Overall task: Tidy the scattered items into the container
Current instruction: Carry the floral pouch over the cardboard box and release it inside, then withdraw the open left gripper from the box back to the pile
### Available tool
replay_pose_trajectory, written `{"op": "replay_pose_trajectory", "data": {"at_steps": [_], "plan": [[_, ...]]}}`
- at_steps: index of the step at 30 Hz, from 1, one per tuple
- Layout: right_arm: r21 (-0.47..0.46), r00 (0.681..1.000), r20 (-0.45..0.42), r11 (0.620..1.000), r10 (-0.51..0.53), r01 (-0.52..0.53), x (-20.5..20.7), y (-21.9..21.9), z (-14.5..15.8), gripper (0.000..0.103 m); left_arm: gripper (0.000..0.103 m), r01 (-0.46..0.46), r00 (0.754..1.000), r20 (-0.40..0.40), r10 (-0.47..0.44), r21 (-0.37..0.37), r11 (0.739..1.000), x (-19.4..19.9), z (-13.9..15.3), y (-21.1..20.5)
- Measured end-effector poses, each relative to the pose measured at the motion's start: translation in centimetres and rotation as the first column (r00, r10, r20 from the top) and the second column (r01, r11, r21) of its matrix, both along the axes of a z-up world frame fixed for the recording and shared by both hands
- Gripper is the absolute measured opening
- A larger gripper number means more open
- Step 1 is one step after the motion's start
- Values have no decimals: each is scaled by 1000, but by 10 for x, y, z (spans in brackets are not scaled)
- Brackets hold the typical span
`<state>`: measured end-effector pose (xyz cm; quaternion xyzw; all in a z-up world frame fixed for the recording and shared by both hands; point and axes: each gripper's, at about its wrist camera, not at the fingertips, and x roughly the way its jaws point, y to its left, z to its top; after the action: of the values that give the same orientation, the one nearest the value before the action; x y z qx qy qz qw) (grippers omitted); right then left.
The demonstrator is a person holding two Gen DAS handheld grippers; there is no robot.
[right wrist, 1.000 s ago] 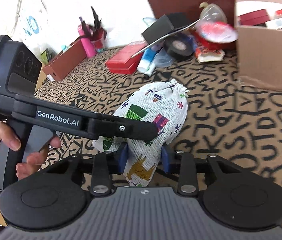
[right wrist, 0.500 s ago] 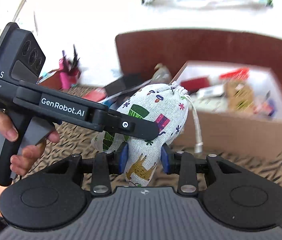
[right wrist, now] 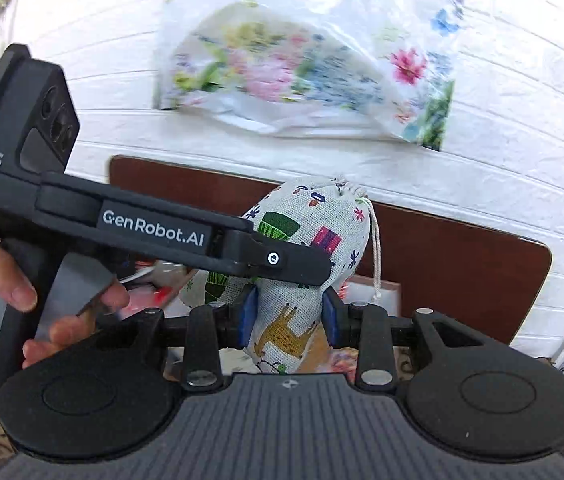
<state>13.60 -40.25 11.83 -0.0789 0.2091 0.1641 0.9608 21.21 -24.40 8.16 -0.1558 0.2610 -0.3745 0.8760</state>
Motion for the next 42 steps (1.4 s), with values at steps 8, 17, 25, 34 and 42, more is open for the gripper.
{"op": "replay_pose_trajectory", "data": {"at_steps": [8,17,25,34,42], "plan": [[-56,995,-101,998,-14,8,71,-17,-41,38,73,-12,992,-129,6,-47,999,79,-59,-26],[-110,989,-139,993,-44,28,123,-26,-81,46,89,-75,971,-227,72,-1,997,126,-109,-40],[-91,985,-161,995,-58,44,122,-35,-89,43,89,-48,986,-154,66,120,992,120,-100,-32],[-81,992,-120,996,-35,26,98,-19,-86,93,103,41,981,-193,-5,181,983,96,-96,-43],[-154,992,-109,987,-60,43,55,5,-79,103,103,-50,995,-60,75,346,937,41,-69,-35]]}}
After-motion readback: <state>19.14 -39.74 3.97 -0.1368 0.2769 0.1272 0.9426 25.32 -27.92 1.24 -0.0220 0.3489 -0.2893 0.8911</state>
